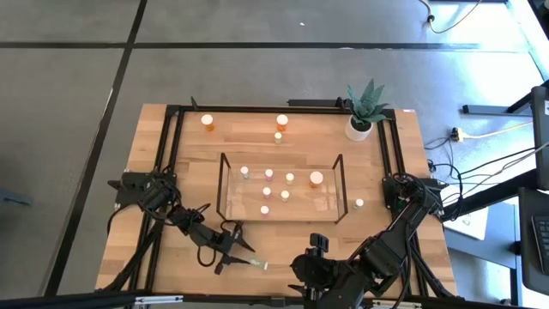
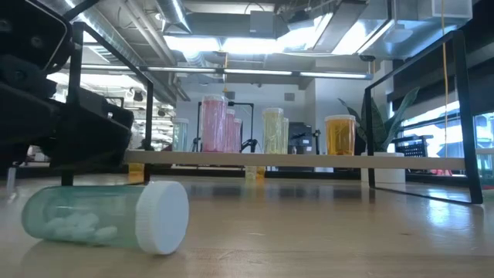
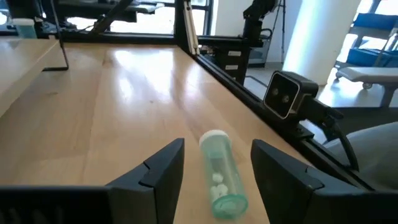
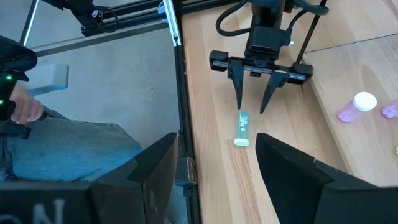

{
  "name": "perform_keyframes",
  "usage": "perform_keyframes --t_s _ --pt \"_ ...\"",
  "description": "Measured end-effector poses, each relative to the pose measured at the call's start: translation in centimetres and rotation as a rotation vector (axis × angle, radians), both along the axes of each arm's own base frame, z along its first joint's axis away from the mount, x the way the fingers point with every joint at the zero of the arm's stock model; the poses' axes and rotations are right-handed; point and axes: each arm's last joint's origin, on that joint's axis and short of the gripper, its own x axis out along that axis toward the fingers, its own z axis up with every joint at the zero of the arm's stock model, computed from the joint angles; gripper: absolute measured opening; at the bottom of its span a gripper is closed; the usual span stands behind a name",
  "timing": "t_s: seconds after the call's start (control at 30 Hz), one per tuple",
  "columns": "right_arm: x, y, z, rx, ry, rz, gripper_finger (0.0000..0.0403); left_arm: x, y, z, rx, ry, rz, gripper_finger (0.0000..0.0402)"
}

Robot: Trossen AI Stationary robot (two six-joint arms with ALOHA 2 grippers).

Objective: Pick and place medicine bottles onto shelf by color
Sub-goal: Put the bottom blue pill bottle on the shelf aligned with the other blue pill bottle

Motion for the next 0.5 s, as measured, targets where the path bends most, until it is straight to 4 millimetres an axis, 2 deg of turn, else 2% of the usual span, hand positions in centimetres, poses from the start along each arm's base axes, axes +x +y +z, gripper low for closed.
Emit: perform_keyframes --t_s 0.23,0.5 --pt "0.0 0.0 0.0 0.0 0.0 0.0 0.0219 -1.2 0.4 1.8 0.025 -0.044 0.004 0.0176" --pt "0.0 0.0 0.0 0.0 0.0 0.0 0.0219 -2.6 -0.9 4.7 0.087 -0.14 0.012 0.0175"
